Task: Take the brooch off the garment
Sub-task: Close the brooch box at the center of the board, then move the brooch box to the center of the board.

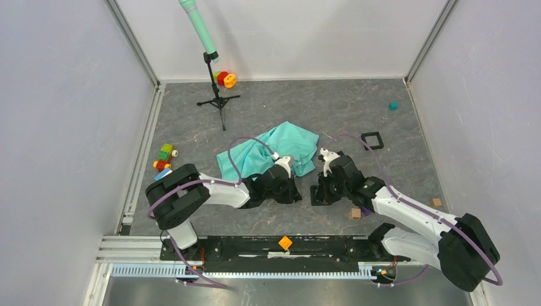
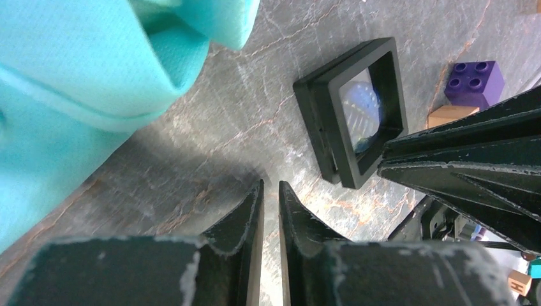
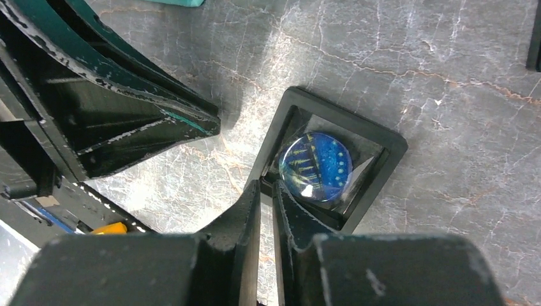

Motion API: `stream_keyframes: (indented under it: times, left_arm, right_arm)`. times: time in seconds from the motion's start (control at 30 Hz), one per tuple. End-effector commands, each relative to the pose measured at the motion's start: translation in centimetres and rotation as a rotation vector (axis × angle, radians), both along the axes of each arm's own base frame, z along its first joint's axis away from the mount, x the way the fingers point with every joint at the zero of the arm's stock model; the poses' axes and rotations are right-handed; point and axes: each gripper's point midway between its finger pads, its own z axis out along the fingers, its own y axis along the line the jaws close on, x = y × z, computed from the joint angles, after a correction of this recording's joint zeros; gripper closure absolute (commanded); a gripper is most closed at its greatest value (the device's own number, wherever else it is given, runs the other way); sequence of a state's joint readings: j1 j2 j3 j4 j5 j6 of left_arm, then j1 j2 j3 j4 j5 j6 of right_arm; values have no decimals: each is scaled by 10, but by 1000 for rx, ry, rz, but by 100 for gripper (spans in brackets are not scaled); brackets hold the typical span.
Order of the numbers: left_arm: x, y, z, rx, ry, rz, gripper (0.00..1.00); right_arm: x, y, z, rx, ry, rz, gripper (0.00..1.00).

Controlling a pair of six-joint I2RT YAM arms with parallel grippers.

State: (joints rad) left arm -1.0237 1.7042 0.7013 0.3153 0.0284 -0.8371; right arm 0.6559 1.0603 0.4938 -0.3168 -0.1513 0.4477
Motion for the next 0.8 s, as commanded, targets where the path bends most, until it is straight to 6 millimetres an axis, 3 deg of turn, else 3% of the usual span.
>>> stream_keyframes:
  times: [0.0, 0.2, 0.4, 0.6, 0.77]
  left_arm:
    - [0, 13, 17, 6, -55, 12, 81]
    - [12, 52, 58, 88, -182, 73, 78]
    - [32, 111, 69, 169, -214, 184, 76]
    - [48, 152, 73, 186, -219, 283, 72]
    - [56, 173, 73, 222, -230, 339, 61]
  right_arm:
    - [7, 17, 24, -3, -77, 46, 83]
    - [3, 44, 22, -68, -93, 55, 84]
    - [11, 49, -2, -142, -85, 6, 84]
    - [22, 21, -23, -288, -88, -44, 82]
    - [36, -42, -32, -346, -73, -162, 77]
